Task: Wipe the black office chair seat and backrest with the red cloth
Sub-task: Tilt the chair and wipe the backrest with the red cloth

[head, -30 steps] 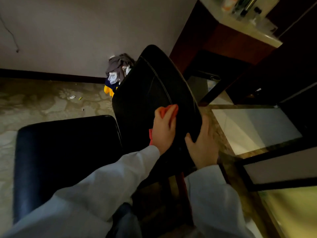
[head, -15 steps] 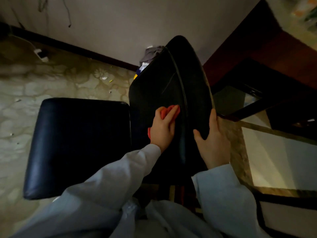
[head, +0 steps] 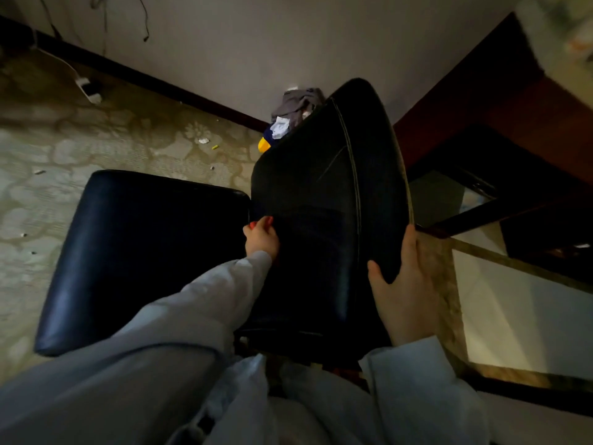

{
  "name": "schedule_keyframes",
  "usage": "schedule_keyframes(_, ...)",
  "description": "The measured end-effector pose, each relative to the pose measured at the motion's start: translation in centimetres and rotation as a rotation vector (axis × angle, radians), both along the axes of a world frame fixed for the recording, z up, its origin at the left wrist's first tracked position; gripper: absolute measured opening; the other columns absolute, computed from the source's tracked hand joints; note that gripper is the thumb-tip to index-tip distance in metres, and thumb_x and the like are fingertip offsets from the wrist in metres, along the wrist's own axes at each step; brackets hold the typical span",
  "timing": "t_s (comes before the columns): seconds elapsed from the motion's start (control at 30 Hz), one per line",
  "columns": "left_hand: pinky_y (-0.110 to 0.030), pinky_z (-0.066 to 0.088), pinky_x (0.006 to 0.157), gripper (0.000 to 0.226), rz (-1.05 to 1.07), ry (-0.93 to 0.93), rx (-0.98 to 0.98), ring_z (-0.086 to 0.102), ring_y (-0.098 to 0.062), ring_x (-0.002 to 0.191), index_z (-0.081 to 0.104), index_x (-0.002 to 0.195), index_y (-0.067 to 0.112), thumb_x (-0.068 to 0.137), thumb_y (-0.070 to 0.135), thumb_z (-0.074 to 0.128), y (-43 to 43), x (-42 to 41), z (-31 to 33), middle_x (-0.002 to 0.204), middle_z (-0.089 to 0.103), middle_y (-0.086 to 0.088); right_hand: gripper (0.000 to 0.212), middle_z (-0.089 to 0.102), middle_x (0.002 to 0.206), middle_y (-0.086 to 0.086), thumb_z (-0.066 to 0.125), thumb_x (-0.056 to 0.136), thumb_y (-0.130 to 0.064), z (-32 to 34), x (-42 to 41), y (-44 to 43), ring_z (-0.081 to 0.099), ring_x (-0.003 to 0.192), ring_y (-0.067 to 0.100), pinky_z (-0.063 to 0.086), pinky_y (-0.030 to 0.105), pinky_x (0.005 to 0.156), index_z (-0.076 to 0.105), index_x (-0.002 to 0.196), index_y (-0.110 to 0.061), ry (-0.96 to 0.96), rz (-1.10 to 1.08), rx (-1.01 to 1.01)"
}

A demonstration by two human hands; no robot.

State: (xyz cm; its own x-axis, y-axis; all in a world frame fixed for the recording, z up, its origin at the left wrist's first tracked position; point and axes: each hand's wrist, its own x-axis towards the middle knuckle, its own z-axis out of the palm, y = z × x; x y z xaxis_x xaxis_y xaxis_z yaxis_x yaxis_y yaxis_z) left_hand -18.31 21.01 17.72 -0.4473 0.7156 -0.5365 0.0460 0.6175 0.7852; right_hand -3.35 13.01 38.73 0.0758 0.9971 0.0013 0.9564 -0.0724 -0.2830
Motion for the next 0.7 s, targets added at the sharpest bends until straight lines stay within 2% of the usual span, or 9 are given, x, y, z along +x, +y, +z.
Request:
schedule_keyframes(0.13,-0.028,0.035,0.099,0.033,0.068,-0.017,0.236,0.051,-0.028,0.115,0.055,0.127,0.026,0.095,0.024,0.046,1.9,-0.1,4.7,0.134,0.040,-0.010,0.073,0.035,0.147,0.007,0.059,0.088,-0.025,0.6,-0.1,-1.3,0.038,0.130,0.026,0.036,0.034,0.100,0.017,0.148,-0.022,0.054,-0.005,-0.006)
schedule_keyframes(0.27,-0.027,0.035,0.099,0.036,-0.044,0.009,0.463,0.051,-0.030,0.116,0.052,0.131,0.022,0.095,0.021,0.047,5.1,0.4,9.8,0.135,0.038,-0.013,0.056,0.051,0.129,0.000,0.060,0.086,-0.022,1.6,0.6,-1.5,0.049,0.114,0.015,0.035,0.024,0.089,0.036,0.138,-0.023,0.194,-0.003,-0.036)
schedule_keyframes(0.4,-0.035,0.038,0.101,0.037,-0.183,0.121,0.428,0.049,-0.039,0.116,0.050,0.132,0.020,0.096,0.023,0.044,7.3,0.4,8.2,0.134,0.037,-0.018,0.056,0.051,0.128,-0.006,0.058,0.089,-0.021,1.9,0.9,-0.9,0.048,0.114,0.008,0.037,0.024,0.092,0.035,0.139,-0.028,0.363,-0.008,-0.069)
schedule_keyframes(0.5,-0.038,0.036,0.102,0.036,-0.219,0.120,0.370,0.046,-0.046,0.115,0.050,0.133,0.022,0.098,0.025,0.043,7.5,1.3,6.8,0.135,0.036,-0.020,0.063,0.046,0.133,-0.011,0.059,0.088,-0.018,1.3,0.8,-0.1,0.044,0.123,0.006,0.038,0.033,0.104,0.030,0.141,-0.034,0.519,-0.003,-0.085)
schedule_keyframes(0.57,-0.039,0.036,0.103,0.036,-0.235,0.112,0.393,0.047,-0.045,0.115,0.050,0.133,0.023,0.098,0.025,0.042,6.7,2.2,7.1,0.134,0.036,-0.020,0.066,0.045,0.136,-0.010,0.060,0.087,-0.017,0.8,1.1,0.3,0.042,0.126,0.007,0.037,0.036,0.107,0.028,0.142,-0.035,0.558,-0.001,-0.097)
schedule_keyframes(0.63,-0.034,0.035,0.104,0.035,-0.260,0.080,0.466,0.049,-0.039,0.116,0.050,0.132,0.024,0.098,0.024,0.043,5.1,2.7,7.6,0.133,0.037,-0.018,0.068,0.045,0.137,-0.008,0.062,0.086,-0.015,0.5,1.4,0.3,0.042,0.126,0.008,0.036,0.037,0.108,0.028,0.142,-0.033,0.577,-0.004,-0.087)
schedule_keyframes(0.7,-0.021,0.033,0.100,0.035,-0.300,0.070,0.576,0.051,-0.031,0.115,0.051,0.132,0.023,0.098,0.021,0.044,2.5,2.8,7.9,0.129,0.039,-0.016,0.067,0.046,0.135,-0.009,0.062,0.085,-0.014,0.3,1.5,0.2,0.044,0.124,0.007,0.038,0.038,0.107,0.030,0.141,-0.033,0.584,-0.007,-0.074)
